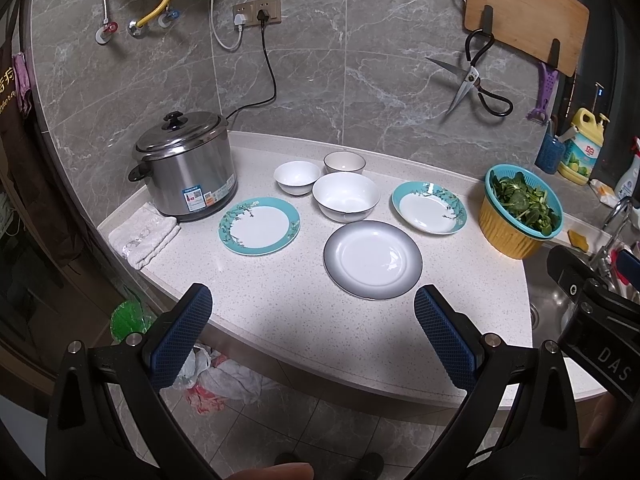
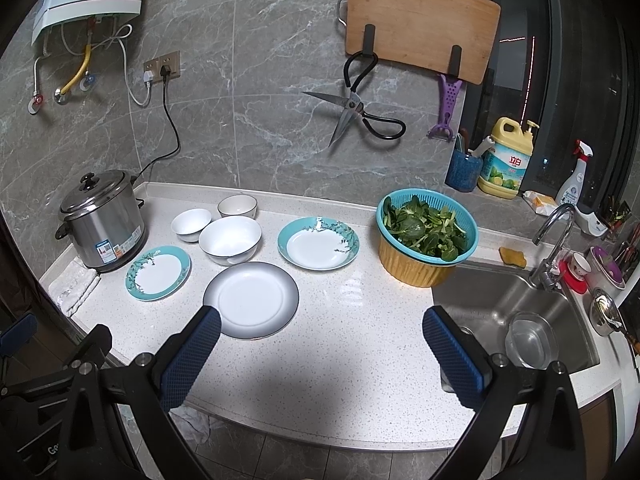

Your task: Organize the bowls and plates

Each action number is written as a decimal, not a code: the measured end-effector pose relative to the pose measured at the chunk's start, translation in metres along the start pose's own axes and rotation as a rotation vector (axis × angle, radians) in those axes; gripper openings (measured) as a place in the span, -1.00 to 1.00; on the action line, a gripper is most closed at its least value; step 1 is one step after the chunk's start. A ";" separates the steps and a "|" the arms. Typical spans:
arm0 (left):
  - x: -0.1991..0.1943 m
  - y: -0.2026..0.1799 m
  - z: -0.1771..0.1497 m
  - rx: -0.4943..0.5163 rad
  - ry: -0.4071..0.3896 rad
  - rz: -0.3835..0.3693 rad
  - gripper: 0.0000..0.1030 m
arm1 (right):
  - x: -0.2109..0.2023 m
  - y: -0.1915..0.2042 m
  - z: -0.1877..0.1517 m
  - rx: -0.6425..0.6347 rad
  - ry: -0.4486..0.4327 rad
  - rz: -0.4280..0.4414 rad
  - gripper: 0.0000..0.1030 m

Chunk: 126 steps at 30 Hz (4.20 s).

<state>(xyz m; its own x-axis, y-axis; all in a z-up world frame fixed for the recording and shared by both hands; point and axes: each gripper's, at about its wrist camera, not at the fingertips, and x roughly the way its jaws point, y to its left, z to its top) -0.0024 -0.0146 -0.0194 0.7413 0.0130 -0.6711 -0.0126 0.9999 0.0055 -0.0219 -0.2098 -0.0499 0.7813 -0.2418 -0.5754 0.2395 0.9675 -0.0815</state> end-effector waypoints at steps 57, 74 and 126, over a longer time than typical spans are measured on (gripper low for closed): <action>0.382 0.037 0.002 -0.057 0.419 -0.309 0.95 | 0.330 -0.024 -0.014 0.217 0.444 0.439 0.61; 0.490 0.024 0.039 -0.007 0.636 -0.360 0.25 | 0.415 -0.039 -0.038 0.285 0.565 0.675 -0.10; 0.528 0.010 0.067 0.083 0.719 -0.480 -0.62 | 0.444 -0.038 -0.028 0.197 0.808 0.736 -0.68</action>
<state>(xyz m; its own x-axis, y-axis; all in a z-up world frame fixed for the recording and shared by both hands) 0.4343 0.0029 -0.3238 0.0497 -0.3879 -0.9204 0.2626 0.8942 -0.3627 0.2996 -0.3521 -0.3248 0.1824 0.5755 -0.7972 0.0150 0.8091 0.5875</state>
